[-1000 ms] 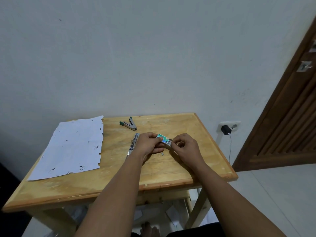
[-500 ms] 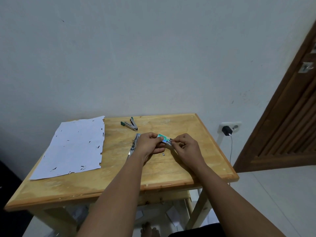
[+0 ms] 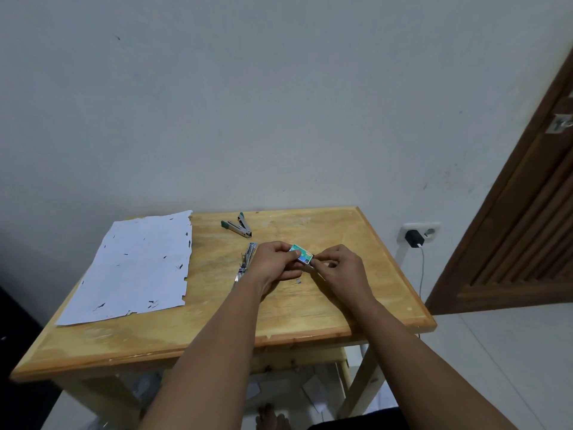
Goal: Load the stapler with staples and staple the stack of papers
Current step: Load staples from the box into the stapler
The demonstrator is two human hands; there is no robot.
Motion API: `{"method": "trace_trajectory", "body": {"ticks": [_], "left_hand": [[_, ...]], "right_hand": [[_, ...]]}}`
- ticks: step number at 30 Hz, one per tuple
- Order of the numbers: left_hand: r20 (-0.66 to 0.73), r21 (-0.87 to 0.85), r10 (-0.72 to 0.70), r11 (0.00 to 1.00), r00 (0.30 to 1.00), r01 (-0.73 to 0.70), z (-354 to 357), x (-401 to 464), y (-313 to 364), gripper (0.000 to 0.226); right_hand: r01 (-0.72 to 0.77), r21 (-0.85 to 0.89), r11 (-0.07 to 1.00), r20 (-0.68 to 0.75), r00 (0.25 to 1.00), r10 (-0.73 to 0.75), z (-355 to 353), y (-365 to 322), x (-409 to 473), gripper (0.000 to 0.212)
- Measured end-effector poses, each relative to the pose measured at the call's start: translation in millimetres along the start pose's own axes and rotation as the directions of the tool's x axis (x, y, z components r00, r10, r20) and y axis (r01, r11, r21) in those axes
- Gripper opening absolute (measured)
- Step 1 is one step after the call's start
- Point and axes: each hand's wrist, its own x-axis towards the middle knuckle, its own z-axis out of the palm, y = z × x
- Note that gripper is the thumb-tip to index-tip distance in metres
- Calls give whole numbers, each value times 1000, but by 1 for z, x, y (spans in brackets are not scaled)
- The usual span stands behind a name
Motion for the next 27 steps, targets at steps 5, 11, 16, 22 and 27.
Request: {"method": "trace_trajectory", "body": {"ticks": [5, 11, 16, 22, 27], "left_hand": [[11, 15, 6, 1000, 1000, -7, 1, -1, 0, 11], [0, 14, 6, 1000, 1000, -6, 2, -1, 0, 16], [-10, -8, 2, 1000, 1000, -2, 1, 0, 0, 18], [-43, -55, 1, 998, 999, -4, 0, 1, 0, 20], [-107, -129, 18, 991, 994, -32, 0, 1, 0, 23]], "right_hand": [[-98, 82, 992, 24, 995, 96, -1, -1, 1, 11], [-233, 205, 951, 99, 971, 217, -7, -3, 7, 7], [-367, 319, 874, 224, 925, 307, -24, -17, 14, 7], [-429, 414, 803, 224, 903, 367, -35, -15, 17, 10], [-353, 293, 889, 71, 935, 347, -24, 0, 16, 7]]}}
